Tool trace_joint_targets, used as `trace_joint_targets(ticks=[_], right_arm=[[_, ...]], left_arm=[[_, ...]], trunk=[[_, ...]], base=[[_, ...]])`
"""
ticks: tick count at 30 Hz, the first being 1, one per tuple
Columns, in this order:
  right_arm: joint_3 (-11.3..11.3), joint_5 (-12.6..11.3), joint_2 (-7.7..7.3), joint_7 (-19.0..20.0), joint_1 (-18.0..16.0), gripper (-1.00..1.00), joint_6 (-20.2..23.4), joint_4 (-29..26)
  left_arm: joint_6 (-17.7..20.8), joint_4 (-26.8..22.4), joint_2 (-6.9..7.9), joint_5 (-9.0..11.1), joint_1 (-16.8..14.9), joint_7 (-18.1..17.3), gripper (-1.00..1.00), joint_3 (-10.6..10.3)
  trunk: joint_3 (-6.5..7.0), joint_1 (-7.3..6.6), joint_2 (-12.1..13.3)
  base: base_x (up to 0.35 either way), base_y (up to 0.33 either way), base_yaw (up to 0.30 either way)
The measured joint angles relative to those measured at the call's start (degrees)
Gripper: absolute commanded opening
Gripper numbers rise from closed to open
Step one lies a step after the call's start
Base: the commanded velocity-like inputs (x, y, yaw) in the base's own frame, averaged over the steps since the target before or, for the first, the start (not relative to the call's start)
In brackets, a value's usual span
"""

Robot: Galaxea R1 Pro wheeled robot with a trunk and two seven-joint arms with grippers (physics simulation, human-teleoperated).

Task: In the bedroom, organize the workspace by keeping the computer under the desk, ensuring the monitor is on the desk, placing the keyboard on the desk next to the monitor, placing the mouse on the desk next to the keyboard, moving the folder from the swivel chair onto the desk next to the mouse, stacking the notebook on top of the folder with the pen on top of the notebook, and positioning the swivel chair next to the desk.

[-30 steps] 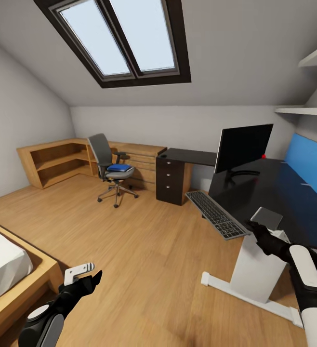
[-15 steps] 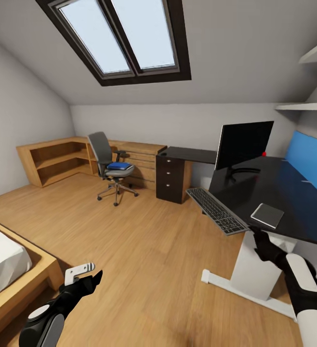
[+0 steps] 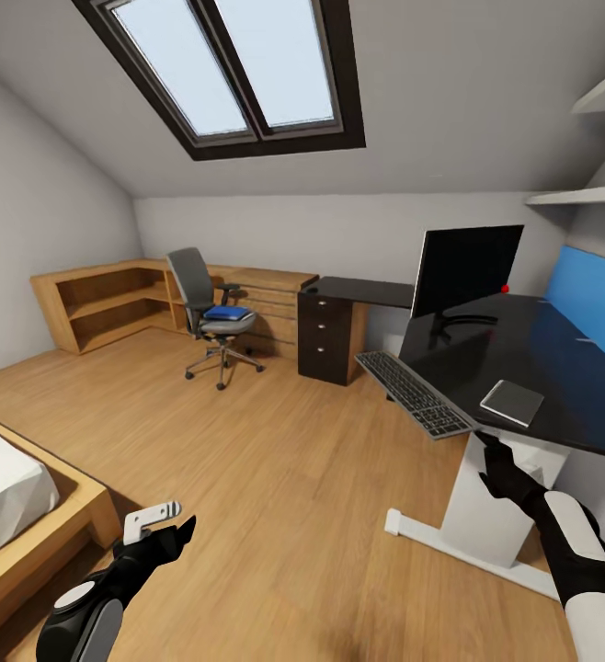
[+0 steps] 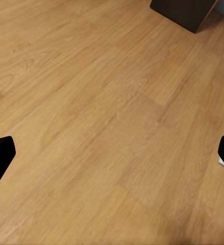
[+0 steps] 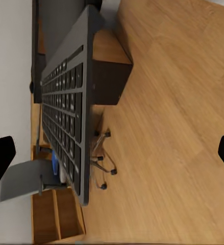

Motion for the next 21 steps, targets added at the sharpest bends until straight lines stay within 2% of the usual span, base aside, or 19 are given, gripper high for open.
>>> trace_joint_targets(ticks=[10, 18, 21], right_arm=[[-0.1, -0.1, -0.08, 1.9, 0.0, 1.0, 2.5, 0.1], [-0.1, -0.2, 0.03, 3.1, 0.0, 1.0, 5.0, -0.2], [0.0, -0.3, 0.06, 5.2, 0.0, 1.0, 5.3, -0.5]], left_arm=[[0.0, 0.0, 0.0, 0.0, 0.0, 0.0, 1.0, 0.0], [0.1, 0.2, 0.06, 0.0, 0.0, -0.1, 1.0, 0.0], [0.1, 0.9, 0.14, 0.1, 0.0, -0.1, 1.0, 0.0]], trunk=[[-1.8, 2.2, -4.0], [-1.8, 2.2, -4.0], [-1.8, 2.2, -4.0]], base=[[0.0, 0.0, 0.0], [0.0, 0.0, 0.0], [0.0, 0.0, 0.0]])
